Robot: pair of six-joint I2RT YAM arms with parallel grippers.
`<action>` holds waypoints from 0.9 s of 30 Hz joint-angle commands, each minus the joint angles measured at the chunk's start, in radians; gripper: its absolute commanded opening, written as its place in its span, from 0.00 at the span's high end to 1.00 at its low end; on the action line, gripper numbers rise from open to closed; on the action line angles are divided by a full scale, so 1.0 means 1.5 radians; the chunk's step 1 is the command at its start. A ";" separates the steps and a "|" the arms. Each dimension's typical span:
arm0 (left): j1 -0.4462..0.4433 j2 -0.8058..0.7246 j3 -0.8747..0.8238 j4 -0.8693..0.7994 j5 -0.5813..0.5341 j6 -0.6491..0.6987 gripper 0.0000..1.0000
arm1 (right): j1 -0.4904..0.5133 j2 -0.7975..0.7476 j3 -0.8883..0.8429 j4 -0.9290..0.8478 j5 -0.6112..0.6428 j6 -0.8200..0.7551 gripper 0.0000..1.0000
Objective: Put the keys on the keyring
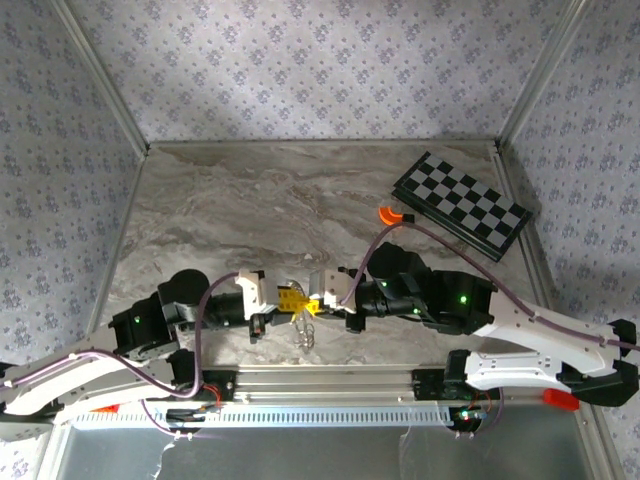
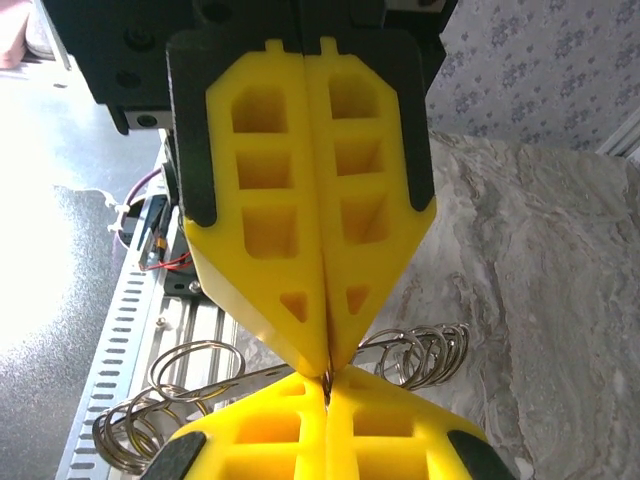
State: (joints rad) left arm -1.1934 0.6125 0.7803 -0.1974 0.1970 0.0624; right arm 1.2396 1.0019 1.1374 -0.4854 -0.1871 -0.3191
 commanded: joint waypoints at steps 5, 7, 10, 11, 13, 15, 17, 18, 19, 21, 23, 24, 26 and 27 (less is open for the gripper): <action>-0.002 -0.042 -0.045 0.174 0.026 -0.015 1.00 | -0.013 -0.062 -0.042 0.072 -0.077 0.057 0.83; -0.003 -0.046 -0.054 0.189 0.031 -0.018 1.00 | -0.021 -0.073 -0.054 0.089 -0.091 0.068 0.83; -0.003 -0.049 -0.062 0.209 0.037 -0.023 1.00 | -0.034 -0.084 -0.067 0.112 -0.115 0.082 0.80; -0.002 -0.049 -0.064 0.216 0.038 -0.024 1.00 | -0.039 -0.086 -0.070 0.118 -0.121 0.085 0.78; -0.003 -0.050 -0.069 0.229 0.040 -0.026 1.00 | -0.045 -0.090 -0.074 0.127 -0.133 0.091 0.73; -0.003 -0.050 -0.075 0.244 0.042 -0.027 1.00 | -0.049 -0.092 -0.077 0.135 -0.143 0.096 0.68; -0.003 -0.048 -0.080 0.257 0.045 -0.027 1.00 | -0.054 -0.094 -0.079 0.144 -0.149 0.101 0.63; -0.003 -0.046 -0.083 0.263 0.046 -0.027 1.00 | -0.054 -0.095 -0.079 0.146 -0.150 0.103 0.62; -0.002 -0.045 -0.083 0.269 0.047 -0.028 1.00 | -0.056 -0.094 -0.080 0.149 -0.151 0.105 0.60; -0.003 -0.041 -0.086 0.277 0.051 -0.029 1.00 | -0.058 -0.093 -0.080 0.153 -0.153 0.108 0.59; -0.003 -0.037 -0.086 0.283 0.055 -0.030 1.00 | -0.061 -0.093 -0.084 0.159 -0.158 0.113 0.59; -0.003 -0.034 -0.086 0.286 0.057 -0.029 1.00 | -0.062 -0.092 -0.085 0.164 -0.161 0.116 0.59; -0.002 -0.031 -0.086 0.293 0.059 -0.032 1.00 | -0.064 -0.090 -0.086 0.168 -0.165 0.118 0.61; -0.003 -0.031 -0.087 0.297 0.060 -0.033 1.00 | -0.065 -0.090 -0.087 0.168 -0.164 0.118 0.62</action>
State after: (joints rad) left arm -1.1934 0.5659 0.6350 0.1493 0.2600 0.0322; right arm 1.1481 0.8768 1.0229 -0.2687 -0.4088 -0.1642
